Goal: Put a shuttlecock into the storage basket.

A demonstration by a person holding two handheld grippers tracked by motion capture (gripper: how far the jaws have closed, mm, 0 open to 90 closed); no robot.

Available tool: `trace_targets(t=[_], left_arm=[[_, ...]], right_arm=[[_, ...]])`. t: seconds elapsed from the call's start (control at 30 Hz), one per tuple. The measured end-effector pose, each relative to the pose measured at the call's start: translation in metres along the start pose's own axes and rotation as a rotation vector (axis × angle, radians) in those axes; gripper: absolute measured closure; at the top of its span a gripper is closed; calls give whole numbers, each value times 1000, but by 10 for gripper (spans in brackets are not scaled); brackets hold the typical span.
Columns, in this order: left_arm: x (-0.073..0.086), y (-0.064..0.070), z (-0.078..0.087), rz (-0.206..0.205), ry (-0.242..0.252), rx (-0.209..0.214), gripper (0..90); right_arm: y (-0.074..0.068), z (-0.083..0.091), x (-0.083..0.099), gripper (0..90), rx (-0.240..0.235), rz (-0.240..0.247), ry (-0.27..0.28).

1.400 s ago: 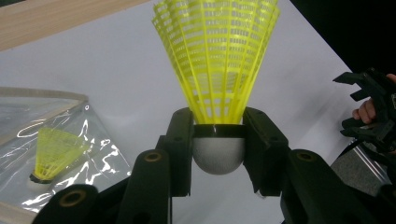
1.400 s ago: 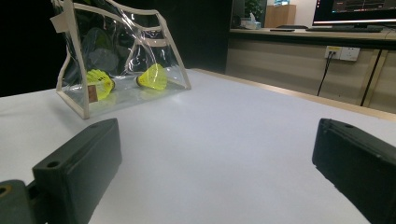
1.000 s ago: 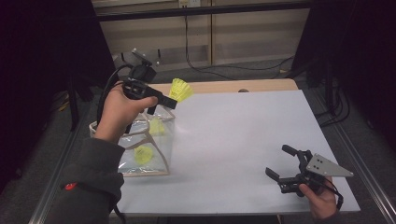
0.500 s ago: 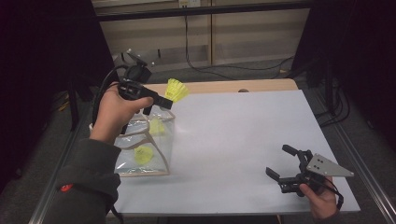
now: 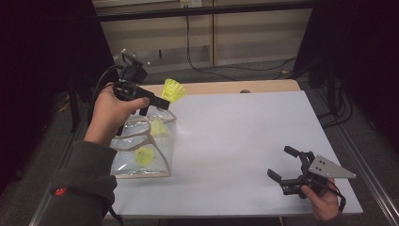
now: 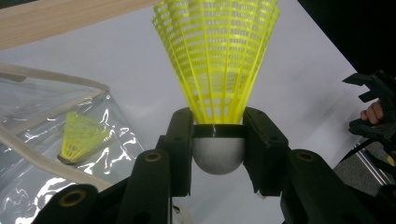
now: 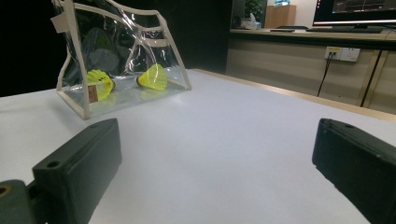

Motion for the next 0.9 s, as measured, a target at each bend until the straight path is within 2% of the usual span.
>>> trace_targets(t=[0.9], left_arm=[[6, -13, 15, 27, 24, -17, 649]], right_arm=[[0, 0, 0, 11, -1, 1, 0]])
Point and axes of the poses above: each handheld gripper's, and its own axes: z roughly backward along the jaws, x roughly out of its underside, y roughly to its right, the point moved 2 cm from there along -z, roughly forward along the jaws, and after that the axes turned 1 degree about -z, right-handed, at the moved point
